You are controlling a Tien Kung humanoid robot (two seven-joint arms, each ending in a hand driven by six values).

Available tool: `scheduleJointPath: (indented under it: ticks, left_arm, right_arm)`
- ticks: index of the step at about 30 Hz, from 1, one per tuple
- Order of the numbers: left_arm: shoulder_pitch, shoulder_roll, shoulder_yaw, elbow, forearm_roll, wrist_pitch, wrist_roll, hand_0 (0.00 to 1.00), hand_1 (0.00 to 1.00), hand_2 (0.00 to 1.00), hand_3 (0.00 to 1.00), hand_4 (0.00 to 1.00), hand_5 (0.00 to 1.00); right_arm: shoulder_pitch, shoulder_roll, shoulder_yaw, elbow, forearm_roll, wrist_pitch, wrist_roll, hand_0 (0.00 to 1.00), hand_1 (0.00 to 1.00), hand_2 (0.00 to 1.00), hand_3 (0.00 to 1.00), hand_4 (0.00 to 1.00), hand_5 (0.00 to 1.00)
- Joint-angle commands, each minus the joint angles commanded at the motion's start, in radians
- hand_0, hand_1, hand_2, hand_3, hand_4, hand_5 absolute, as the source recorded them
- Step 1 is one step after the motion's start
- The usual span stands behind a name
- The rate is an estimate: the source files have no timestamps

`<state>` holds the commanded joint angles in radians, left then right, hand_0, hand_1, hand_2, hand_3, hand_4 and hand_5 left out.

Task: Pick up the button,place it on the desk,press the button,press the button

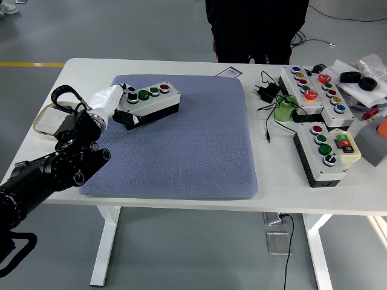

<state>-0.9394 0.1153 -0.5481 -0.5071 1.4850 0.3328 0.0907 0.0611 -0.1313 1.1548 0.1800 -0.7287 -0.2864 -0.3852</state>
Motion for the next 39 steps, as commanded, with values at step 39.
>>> scheduleJointPath:
  ticks: [39]
  left_arm:
    - [0.097, 0.122, -0.029, -0.235, -0.167, -0.181, -0.232, 0.137, 0.125, 0.126, 0.182, 0.319, 0.002]
  right_arm:
    - [0.002, 0.006, 0.012, 0.000, -0.002, 0.000, 0.000, 0.643, 0.508, 0.549, 0.590, 0.247, 0.353]
